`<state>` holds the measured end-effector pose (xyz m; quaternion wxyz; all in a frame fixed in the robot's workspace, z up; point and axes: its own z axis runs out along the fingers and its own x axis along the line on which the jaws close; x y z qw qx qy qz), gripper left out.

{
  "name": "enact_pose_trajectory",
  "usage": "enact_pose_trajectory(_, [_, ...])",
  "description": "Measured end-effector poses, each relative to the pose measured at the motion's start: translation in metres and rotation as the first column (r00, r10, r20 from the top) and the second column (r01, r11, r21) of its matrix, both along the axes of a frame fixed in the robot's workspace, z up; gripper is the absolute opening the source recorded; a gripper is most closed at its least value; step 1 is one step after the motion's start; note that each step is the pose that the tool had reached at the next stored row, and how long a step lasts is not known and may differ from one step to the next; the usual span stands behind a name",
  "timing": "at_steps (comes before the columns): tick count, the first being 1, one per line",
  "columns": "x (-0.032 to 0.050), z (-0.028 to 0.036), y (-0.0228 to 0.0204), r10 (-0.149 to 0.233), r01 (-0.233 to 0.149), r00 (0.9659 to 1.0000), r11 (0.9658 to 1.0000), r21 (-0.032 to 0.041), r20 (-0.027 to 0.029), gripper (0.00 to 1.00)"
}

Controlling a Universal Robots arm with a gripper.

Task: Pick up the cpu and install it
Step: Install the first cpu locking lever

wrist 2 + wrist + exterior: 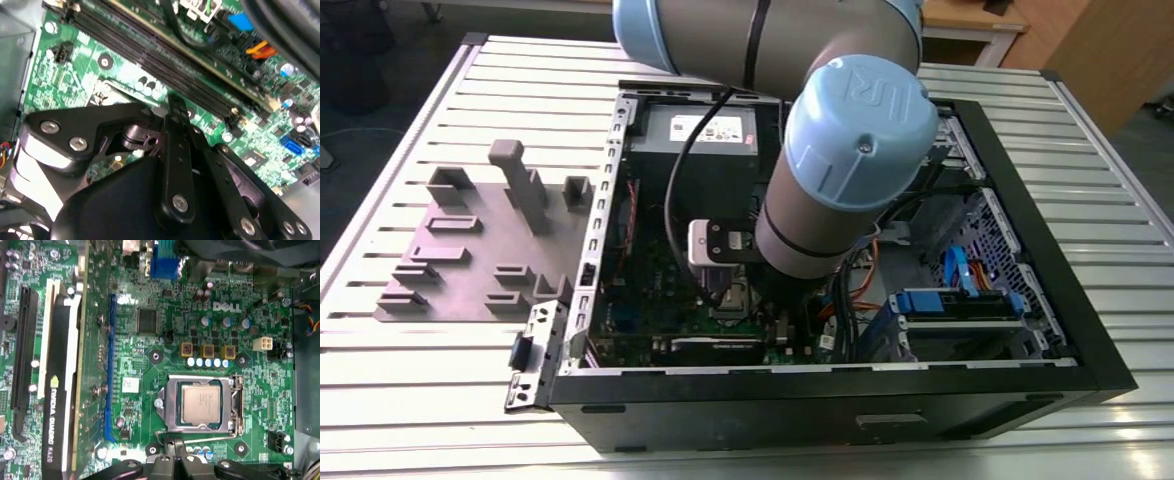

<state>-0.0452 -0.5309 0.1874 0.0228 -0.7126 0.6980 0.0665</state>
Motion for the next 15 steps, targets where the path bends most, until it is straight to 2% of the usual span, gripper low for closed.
enact_pose_trajectory(4, [0.0006, -0.0002, -0.0001, 0.0, 0.0, 1.0, 1.0, -0.0009, 0.0016, 0.11])
enact_pose_trajectory(8, [-0.0068, 0.0004, 0.0, 0.0, 0.0, 0.9999, 1.0, -0.0006, 0.0111, 0.11])
enact_pose_trajectory(10, [-0.0093, 0.0017, -0.0001, 0.0, 0.0, 0.9999, 1.0, -0.0006, 0.0137, 0.11])
enact_pose_trajectory(15, [-0.0095, 0.0111, 0.0, 0.0, 0.0, 0.9999, 1.0, -0.0005, 0.0149, 0.11])
